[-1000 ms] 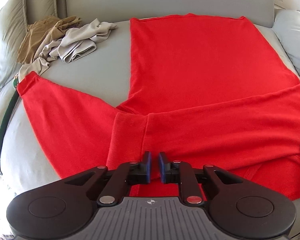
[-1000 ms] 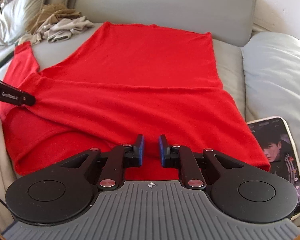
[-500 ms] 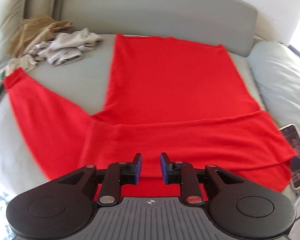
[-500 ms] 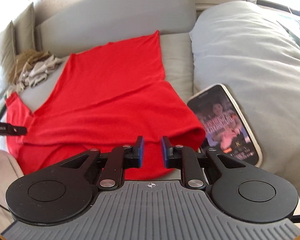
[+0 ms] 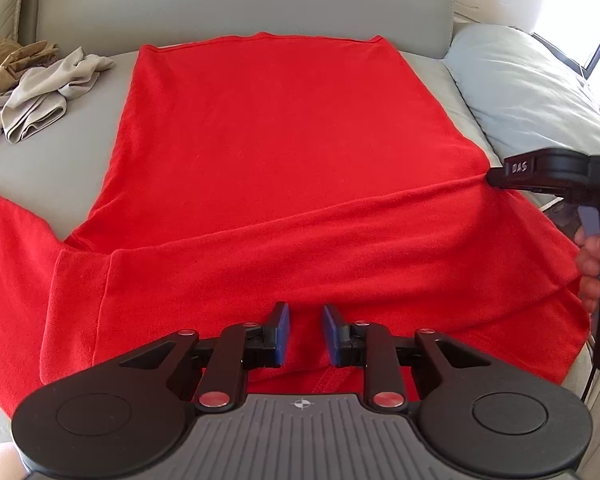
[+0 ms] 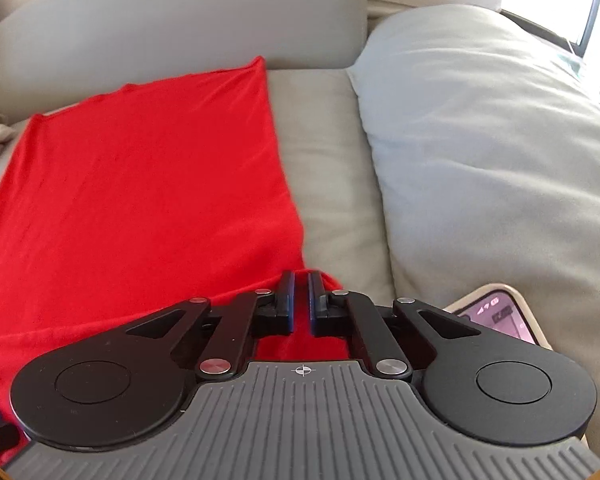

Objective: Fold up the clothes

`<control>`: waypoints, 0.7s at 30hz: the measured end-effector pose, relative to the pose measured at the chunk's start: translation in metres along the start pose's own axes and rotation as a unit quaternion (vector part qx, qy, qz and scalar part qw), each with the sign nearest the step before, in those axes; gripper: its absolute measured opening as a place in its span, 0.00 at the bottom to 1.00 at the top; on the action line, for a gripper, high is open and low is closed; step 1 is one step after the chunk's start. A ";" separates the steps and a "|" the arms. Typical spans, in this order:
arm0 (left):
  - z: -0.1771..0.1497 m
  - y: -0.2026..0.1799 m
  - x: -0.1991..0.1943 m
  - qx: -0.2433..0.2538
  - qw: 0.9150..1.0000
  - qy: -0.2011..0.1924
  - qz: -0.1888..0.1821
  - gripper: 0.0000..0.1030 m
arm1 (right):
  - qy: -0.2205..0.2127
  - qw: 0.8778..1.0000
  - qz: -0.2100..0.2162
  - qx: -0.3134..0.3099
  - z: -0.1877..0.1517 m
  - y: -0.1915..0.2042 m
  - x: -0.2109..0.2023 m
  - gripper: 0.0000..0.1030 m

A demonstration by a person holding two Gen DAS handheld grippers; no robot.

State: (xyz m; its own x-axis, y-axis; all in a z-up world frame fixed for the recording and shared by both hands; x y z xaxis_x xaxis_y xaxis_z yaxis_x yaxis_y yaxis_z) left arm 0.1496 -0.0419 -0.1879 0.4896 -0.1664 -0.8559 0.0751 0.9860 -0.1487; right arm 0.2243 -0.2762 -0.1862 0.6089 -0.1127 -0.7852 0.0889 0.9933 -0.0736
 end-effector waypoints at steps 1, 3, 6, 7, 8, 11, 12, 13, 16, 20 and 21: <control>0.000 0.000 0.000 0.000 1.000 0.000 -0.001 0.24 | 0.005 1.000 0.008 0.013 0.002 -0.003 -0.004 0.06; 0.000 0.000 -0.007 -0.003 1.000 -0.003 0.005 0.24 | -0.004 1.000 0.020 0.022 0.002 -0.005 -0.022 0.13; -0.004 -0.005 -0.026 -0.008 1.000 -0.014 -0.007 0.16 | -0.012 0.998 0.067 0.000 -0.010 0.009 -0.061 0.22; -0.006 -0.008 -0.032 -0.005 1.000 -0.021 -0.016 0.17 | -0.011 0.996 0.085 -0.019 -0.018 0.019 -0.073 0.32; -0.011 -0.011 -0.034 0.000 1.000 -0.019 -0.016 0.17 | -0.008 0.994 0.101 -0.042 -0.028 0.029 -0.083 0.33; -0.031 -0.015 -0.032 0.011 1.000 -0.003 -0.004 0.18 | 0.027 0.987 0.130 -0.089 -0.061 0.048 -0.092 0.32; -0.038 -0.016 -0.030 0.015 1.000 0.004 0.002 0.18 | 0.041 0.985 0.137 -0.101 -0.072 0.053 -0.093 0.33; -0.043 -0.019 -0.035 0.031 0.999 -0.003 0.010 0.18 | 0.053 0.984 0.136 -0.107 -0.084 0.054 -0.096 0.33; -0.061 -0.025 -0.050 0.060 0.998 0.019 0.001 0.17 | 0.063 0.981 0.122 -0.136 -0.108 0.051 -0.120 0.35; -0.084 -0.020 -0.073 0.053 0.997 0.058 -0.023 0.21 | 0.118 0.977 0.130 -0.121 -0.129 0.030 -0.147 0.40; -0.084 -0.017 -0.081 0.042 0.997 0.049 -0.033 0.21 | 0.121 0.977 0.139 -0.109 -0.130 0.027 -0.155 0.41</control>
State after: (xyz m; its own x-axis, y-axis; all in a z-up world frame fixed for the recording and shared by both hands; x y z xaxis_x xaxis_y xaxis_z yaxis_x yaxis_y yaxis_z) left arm 0.0361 -0.0455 -0.1574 0.3945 -0.2263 -0.8906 0.1786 0.9696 -0.1673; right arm 0.0298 -0.2290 -0.1464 0.3789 0.1450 -0.9140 -0.2393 0.9694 0.0546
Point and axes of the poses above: each gripper's, at about its wrist camera, not at the fingertips, and x roughly the way its jaws point, y to its left, z to its top, the point moved 7 cm from there along x, roughly the way its jaws point, and after that the axes turned 8 degrees about -x, right-handed, at the moved point
